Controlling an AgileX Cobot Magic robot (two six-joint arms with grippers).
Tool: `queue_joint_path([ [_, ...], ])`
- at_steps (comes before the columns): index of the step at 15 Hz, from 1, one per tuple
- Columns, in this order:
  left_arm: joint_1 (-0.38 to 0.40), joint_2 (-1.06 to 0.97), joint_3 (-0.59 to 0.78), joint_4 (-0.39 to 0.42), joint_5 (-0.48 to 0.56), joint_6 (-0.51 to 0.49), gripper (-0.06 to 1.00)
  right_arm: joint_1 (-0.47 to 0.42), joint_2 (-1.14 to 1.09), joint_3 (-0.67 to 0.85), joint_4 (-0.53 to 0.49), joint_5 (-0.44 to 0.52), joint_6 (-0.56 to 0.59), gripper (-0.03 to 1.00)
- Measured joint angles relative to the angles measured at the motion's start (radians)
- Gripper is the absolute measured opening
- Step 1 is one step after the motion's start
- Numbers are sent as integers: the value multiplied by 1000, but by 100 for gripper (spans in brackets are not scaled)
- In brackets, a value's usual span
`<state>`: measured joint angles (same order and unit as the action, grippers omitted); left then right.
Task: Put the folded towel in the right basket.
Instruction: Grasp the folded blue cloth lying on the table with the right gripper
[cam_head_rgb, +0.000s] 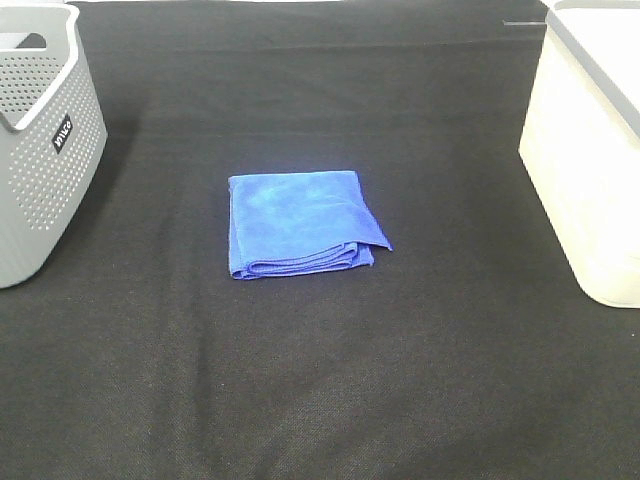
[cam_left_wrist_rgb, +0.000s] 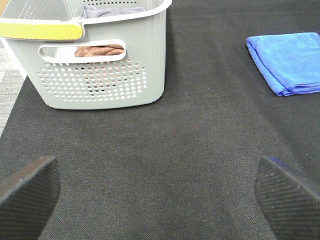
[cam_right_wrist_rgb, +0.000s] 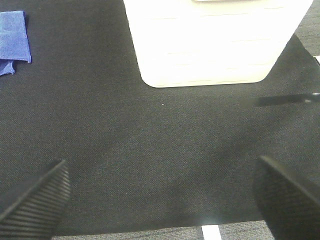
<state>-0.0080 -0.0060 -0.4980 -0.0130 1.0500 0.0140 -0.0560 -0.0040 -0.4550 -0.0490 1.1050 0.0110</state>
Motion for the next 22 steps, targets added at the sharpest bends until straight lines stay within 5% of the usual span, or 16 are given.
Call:
queue_joint_path([
  [22, 0, 0, 0, 0, 0, 0, 99, 0, 36, -58, 21, 11, -28, 96],
])
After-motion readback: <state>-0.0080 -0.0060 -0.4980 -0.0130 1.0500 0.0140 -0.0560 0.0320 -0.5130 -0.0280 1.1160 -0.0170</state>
